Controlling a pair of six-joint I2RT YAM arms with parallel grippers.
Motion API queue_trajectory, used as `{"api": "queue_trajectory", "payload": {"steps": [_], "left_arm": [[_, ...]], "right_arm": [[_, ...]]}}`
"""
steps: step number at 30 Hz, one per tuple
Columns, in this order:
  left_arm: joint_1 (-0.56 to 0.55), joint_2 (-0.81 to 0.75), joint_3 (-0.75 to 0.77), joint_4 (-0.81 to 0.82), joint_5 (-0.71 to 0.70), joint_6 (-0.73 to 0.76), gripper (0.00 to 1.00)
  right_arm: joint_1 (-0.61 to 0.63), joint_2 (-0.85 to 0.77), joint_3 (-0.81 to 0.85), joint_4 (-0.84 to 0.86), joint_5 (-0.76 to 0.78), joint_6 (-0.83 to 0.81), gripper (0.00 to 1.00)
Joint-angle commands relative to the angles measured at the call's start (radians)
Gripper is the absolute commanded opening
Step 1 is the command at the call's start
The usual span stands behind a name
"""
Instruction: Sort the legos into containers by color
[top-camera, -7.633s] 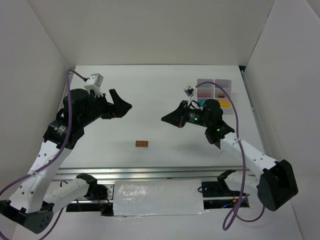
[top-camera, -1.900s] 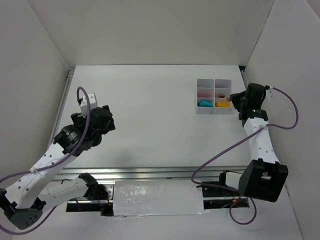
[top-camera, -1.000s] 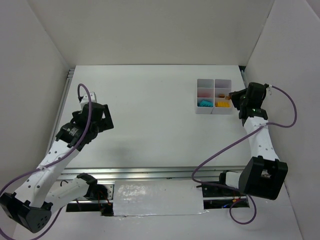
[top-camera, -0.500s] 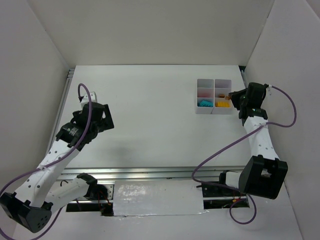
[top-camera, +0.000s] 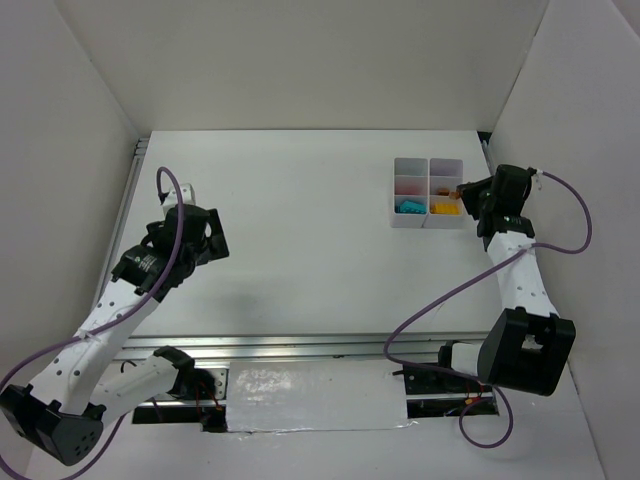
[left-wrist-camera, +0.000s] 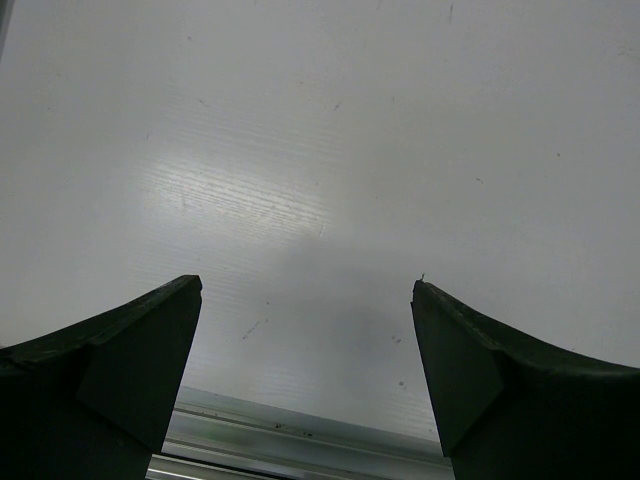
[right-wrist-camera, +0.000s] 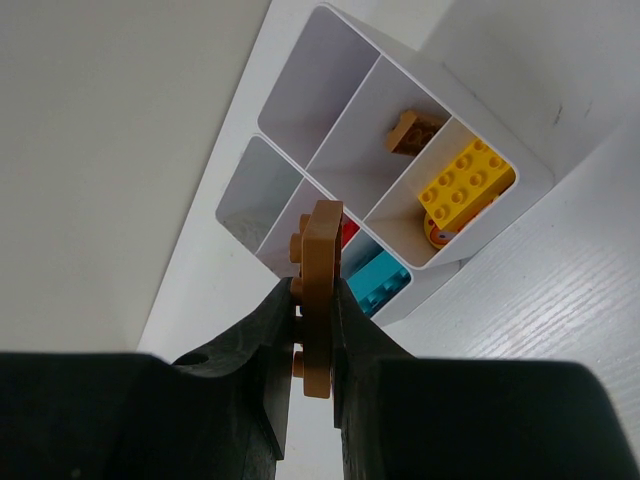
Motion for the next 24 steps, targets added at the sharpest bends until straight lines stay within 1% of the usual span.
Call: {"api": "queue_trajectory", "payload": {"steps": [1,9,11,13,14,15,16,17,18,20,21,23,24], "left_arm": [[0.007,0.002,-0.001,0.036,0.008,0.019,1.0],[0.007,-0.012,-0.002,0.044,0.02,0.027,0.99],[0.013,-0.013,-0.004,0.053,0.034,0.033,0.99],[0.042,-0.006,-0.004,0.065,0.051,0.039,1.0],[0.062,-0.004,-0.002,0.073,0.088,0.043,0.99],[0.117,0.004,-0.004,0.082,0.117,0.048,1.0],[0.154,0.007,-0.001,0.099,0.154,0.062,0.98],[0.186,0.008,-0.001,0.106,0.21,0.065,0.99],[0.244,0.007,0.002,0.114,0.232,0.057,1.0],[0.292,0.007,0.019,0.149,0.289,0.039,1.0],[0.341,0.019,0.032,0.168,0.328,0.021,0.99],[0.37,0.056,0.088,0.24,0.385,-0.012,0.99],[0.375,0.129,0.125,0.258,0.37,-0.056,0.99]], "right_arm": [[-0.007,0.011,-0.001,0.046,0.016,0.012,0.0],[-0.007,0.06,0.029,0.043,0.051,0.044,0.0],[-0.005,0.058,0.025,0.039,0.062,0.05,0.0],[-0.007,0.046,0.005,0.069,0.052,0.045,0.0],[-0.008,0.041,0.002,0.078,0.032,0.041,0.0],[-0.007,0.04,0.0,0.097,0.027,0.038,0.0],[-0.007,0.04,0.003,0.1,0.027,0.038,0.0],[-0.008,0.041,0.017,0.097,0.006,0.038,0.0],[-0.008,0.044,0.026,0.091,0.001,0.038,0.0],[-0.007,0.063,0.058,0.074,-0.025,0.025,0.0],[-0.007,0.066,0.065,0.069,-0.037,0.024,0.0],[-0.005,0.063,0.048,0.092,-0.083,0.022,0.0],[-0.007,0.058,0.036,0.097,-0.114,0.022,0.0]]}}
